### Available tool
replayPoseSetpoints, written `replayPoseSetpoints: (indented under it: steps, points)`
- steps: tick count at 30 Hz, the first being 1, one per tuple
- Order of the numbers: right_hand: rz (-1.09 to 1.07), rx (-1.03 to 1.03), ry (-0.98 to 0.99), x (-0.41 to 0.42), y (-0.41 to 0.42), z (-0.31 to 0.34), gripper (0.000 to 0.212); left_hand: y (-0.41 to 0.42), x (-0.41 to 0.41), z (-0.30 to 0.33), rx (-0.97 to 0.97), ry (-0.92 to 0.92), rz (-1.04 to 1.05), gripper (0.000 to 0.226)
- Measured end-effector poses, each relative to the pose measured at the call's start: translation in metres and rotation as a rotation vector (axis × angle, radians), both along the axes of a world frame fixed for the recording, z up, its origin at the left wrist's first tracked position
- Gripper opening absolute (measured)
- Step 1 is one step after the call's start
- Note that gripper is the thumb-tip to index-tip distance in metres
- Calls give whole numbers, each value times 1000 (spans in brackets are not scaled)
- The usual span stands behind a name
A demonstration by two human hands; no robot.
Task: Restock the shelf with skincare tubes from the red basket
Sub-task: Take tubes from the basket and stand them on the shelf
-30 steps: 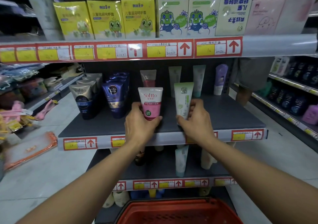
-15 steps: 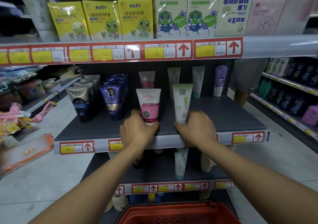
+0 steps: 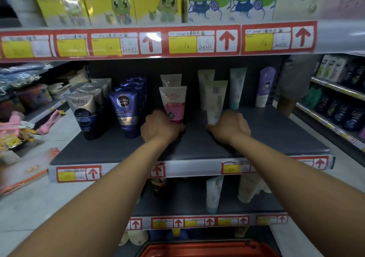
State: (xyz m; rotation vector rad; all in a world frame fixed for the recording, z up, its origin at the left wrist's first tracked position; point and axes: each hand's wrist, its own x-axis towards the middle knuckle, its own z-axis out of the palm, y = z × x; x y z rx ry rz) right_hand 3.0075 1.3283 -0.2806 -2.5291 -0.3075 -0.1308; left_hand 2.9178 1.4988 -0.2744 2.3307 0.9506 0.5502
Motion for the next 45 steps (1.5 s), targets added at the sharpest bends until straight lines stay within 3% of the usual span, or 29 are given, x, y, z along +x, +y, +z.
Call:
replayPoseSetpoints:
  steps: [20, 36, 45]
  points:
    - [-20, 154, 37, 79, 41, -12, 72, 41, 73, -16, -66, -88, 9, 70]
    - [2, 135, -10, 80, 38, -22, 54, 47, 76, -24, -45, -121, -31, 72]
    - [12, 123, 8, 86, 38, -22, 59, 52, 82, -28, -41, -142, -40, 77]
